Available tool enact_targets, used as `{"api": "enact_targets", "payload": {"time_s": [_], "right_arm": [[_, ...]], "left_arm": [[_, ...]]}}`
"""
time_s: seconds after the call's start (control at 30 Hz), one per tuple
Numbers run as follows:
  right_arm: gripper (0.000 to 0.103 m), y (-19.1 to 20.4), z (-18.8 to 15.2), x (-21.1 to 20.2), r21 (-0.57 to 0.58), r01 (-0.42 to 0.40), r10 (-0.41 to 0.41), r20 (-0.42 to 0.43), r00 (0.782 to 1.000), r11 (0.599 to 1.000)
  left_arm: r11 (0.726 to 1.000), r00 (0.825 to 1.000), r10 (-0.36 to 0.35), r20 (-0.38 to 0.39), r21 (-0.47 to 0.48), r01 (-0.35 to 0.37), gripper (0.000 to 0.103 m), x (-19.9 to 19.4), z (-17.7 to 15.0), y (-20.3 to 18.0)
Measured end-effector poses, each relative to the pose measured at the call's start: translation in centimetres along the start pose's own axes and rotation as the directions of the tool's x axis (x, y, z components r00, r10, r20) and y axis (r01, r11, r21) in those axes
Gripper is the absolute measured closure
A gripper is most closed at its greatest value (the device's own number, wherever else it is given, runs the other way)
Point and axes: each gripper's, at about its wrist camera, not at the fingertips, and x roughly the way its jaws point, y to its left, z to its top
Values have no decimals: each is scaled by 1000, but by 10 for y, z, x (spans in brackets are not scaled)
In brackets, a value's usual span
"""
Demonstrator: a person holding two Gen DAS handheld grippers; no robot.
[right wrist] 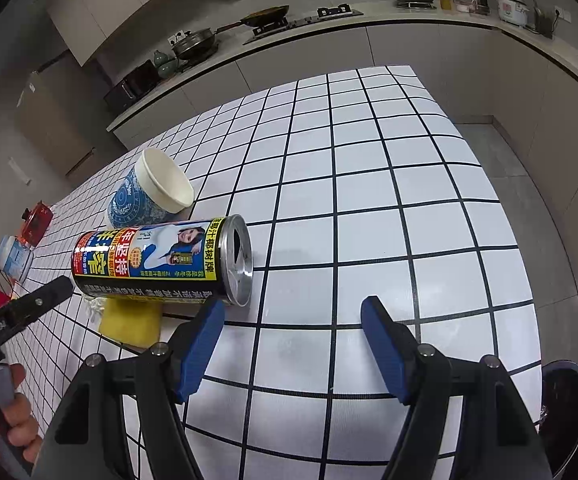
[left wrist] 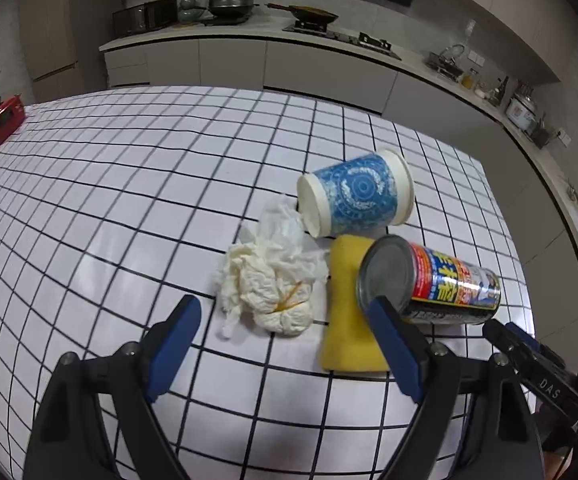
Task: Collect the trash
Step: 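Move both tools back over the spray can, sponge and tissue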
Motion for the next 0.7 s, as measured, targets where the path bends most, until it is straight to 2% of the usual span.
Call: {"api": "enact_targets", "payload": {"time_s": [0.33, 0.43, 0.7], "right_arm": [[30, -17, 6, 0, 30, 28, -28, 7, 1000, 999], [30, -21, 5, -6, 39, 28, -29, 21, 999, 999], [30, -18, 1, -9, 33, 25, -26, 22, 999, 999]], "left_arm": [[985, 993, -118, 5, 127, 116, 17, -25, -32, -40], [991, 994, -107, 35, 81, 104, 17, -33, -30, -31], [1000, 998, 21, 65, -25, -19, 17, -22, -17, 0]]}}
